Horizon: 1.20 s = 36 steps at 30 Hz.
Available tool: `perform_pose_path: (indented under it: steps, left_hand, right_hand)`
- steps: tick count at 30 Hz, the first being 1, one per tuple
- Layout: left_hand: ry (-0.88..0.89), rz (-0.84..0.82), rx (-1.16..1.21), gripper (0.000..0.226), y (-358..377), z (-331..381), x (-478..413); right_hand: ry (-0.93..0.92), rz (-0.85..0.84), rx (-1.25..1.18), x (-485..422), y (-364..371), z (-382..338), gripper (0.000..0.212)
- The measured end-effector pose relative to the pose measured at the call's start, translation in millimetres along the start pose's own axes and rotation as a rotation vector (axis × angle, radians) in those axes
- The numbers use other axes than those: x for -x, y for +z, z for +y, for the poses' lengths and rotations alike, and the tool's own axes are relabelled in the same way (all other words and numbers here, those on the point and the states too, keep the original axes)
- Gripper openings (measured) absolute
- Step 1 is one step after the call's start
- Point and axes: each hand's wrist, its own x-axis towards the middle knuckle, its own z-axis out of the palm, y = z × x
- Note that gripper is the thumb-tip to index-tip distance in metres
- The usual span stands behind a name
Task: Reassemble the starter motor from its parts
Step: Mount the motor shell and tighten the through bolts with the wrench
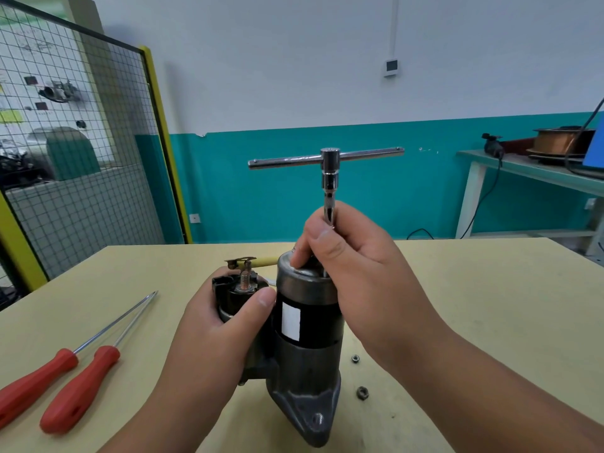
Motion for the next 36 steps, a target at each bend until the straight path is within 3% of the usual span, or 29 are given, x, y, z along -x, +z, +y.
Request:
perform_pose_path:
  steps: [8,25,36]
  left_hand:
    - [-0.028,0.002,0.041,0.045,-0.1,-1.2,-0.2]
    - [0.005,0.005,-0.016,0.048,-1.5,-4.2,-1.7]
    - [-0.028,-0.003,0.035,0.049,-0.3,-0.4,0.4]
  right_hand:
    - [-0.010,-0.002,-0.085,2.5,-1.4,1.2,0.035]
    - [-0.023,-0.006,-0.027,0.7,0.3,2.4,0.022]
    - [-0.020,-0.016,0.068,1.2,-0.6,5.8,0.027]
